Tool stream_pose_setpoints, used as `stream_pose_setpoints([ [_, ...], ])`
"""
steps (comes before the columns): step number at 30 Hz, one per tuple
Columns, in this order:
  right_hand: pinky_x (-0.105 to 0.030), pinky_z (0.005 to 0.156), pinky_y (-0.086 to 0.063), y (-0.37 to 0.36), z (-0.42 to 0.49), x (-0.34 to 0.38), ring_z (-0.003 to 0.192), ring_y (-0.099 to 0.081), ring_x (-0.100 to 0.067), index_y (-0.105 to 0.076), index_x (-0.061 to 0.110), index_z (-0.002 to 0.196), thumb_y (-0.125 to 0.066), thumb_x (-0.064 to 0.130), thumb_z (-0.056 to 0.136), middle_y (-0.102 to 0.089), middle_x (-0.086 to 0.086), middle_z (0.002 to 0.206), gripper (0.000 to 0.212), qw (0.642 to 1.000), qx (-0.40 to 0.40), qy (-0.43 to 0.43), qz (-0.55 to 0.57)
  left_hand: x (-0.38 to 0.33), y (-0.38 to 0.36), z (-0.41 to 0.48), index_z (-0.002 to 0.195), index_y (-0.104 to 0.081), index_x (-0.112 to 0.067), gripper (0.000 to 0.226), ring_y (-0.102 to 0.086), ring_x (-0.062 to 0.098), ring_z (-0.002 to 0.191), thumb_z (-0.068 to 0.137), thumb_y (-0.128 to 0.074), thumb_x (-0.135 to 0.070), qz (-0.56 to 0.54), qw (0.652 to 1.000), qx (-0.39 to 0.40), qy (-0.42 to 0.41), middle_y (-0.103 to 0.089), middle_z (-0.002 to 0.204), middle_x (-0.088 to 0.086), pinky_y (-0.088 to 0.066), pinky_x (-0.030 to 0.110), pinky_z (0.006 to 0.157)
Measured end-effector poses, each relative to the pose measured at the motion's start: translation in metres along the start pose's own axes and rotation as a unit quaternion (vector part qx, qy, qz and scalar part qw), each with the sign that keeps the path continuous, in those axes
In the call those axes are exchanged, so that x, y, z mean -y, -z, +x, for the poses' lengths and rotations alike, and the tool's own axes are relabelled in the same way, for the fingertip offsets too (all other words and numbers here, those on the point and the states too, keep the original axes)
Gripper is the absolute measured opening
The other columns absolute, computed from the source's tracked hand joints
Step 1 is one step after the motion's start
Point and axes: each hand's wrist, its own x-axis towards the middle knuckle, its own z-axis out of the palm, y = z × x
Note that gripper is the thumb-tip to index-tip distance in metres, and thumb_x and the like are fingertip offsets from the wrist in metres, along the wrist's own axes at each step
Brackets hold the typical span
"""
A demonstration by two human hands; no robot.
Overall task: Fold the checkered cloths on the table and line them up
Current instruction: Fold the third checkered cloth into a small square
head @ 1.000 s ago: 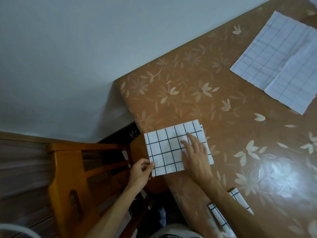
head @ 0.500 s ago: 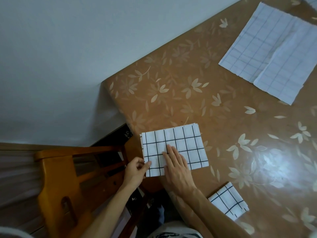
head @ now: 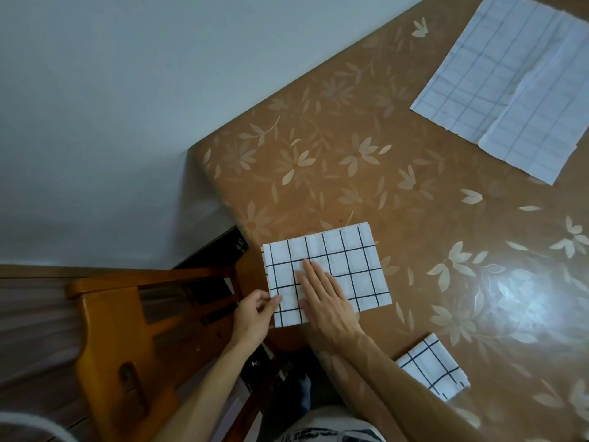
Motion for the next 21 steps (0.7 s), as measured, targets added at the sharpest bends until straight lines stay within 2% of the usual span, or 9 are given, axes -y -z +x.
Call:
stream_pose_setpoints([
  [3,-0.035,0.123,-0.005,0.004,-0.010,-0.025,0.152,-0.009,-0.021,-0.021,0.011,0.156,-0.030,0.034,0.104,-0.013,-0.008,0.164,0.057,0.999,-0.028,-0.039,0.009,0.000,-0.001,0.004,0.093,-0.064,-0.013,0.018,-0.071,0.020,0.085,0.095,-0.065,-0.031,0.015,1.000,-0.004,0.002,-0.073,0.091,0.003,-0.063,0.039,0.067],
  [7,-0.031,0.123,0.004,0.017,-0.025,-0.066,0.152,0.002,-0.015,-0.015,0.014,0.157,-0.018,0.041,0.105,-0.009,-0.005,0.165,0.058,0.995,-0.039,-0.089,0.012,-0.001,-0.001,0.004,0.093,-0.064,-0.011,0.019,-0.073,0.019,0.082,0.095,-0.065,-0.029,0.012,1.000,-0.003,0.004,-0.074,0.090,0.003,-0.063,0.040,0.067],
  [9,-0.031,0.123,0.003,0.023,-0.030,-0.081,0.152,0.002,-0.017,-0.013,0.014,0.157,-0.014,0.043,0.105,-0.007,-0.005,0.165,0.059,0.991,-0.049,-0.124,0.012,-0.001,-0.001,0.004,0.093,-0.064,-0.010,0.020,-0.072,0.020,0.083,0.095,-0.065,-0.030,0.015,1.000,0.000,0.002,-0.074,0.091,0.004,-0.063,0.036,0.065],
  [11,-0.034,0.123,0.000,0.029,-0.033,-0.090,0.152,-0.004,-0.021,-0.019,0.012,0.156,-0.014,0.043,0.105,-0.012,-0.009,0.164,0.060,0.986,-0.067,-0.153,0.015,-0.002,0.000,0.003,0.095,-0.064,-0.009,0.020,-0.072,0.020,0.084,0.095,-0.065,-0.030,0.007,1.000,0.005,0.007,-0.074,0.092,0.006,-0.062,0.031,0.063],
  [14,-0.039,0.122,-0.011,0.039,-0.035,-0.083,0.151,-0.012,-0.023,-0.032,0.010,0.152,-0.018,0.041,0.105,-0.020,-0.011,0.163,0.058,0.984,-0.086,-0.154,0.012,-0.003,0.002,-0.001,0.099,-0.065,-0.010,0.021,-0.072,0.021,0.087,0.096,-0.065,-0.030,-0.024,0.999,0.013,0.020,-0.074,0.095,0.007,-0.060,0.027,0.063],
  [16,-0.045,0.113,-0.031,0.046,-0.038,-0.065,0.145,-0.029,-0.026,-0.044,0.016,0.145,-0.027,0.042,0.102,-0.026,-0.007,0.161,0.053,0.988,-0.091,-0.125,0.024,-0.004,0.003,-0.008,0.100,-0.066,-0.009,0.021,-0.071,0.023,0.092,0.095,-0.065,-0.030,-0.058,0.998,0.015,0.032,-0.074,0.098,0.008,-0.060,0.027,0.064],
  [18,-0.042,0.093,-0.052,0.051,-0.045,-0.042,0.120,-0.050,-0.024,-0.051,0.019,0.138,-0.037,0.043,0.099,-0.034,-0.004,0.158,0.048,0.993,-0.086,-0.074,0.036,-0.003,0.001,-0.012,0.104,-0.066,-0.008,0.025,-0.069,0.024,0.095,0.094,-0.067,-0.031,-0.087,0.995,0.010,0.053,-0.072,0.102,0.007,-0.059,0.028,0.066],
  [21,-0.033,0.065,-0.058,0.051,-0.056,-0.008,0.099,-0.064,-0.021,-0.046,0.021,0.141,-0.045,0.049,0.092,-0.039,-0.004,0.153,0.057,0.996,-0.054,-0.025,0.073,-0.008,-0.001,-0.022,0.110,-0.066,-0.007,0.032,-0.067,0.023,0.097,0.091,-0.071,-0.032,-0.137,0.987,-0.004,0.079,-0.070,0.107,0.006,-0.060,0.030,0.067],
])
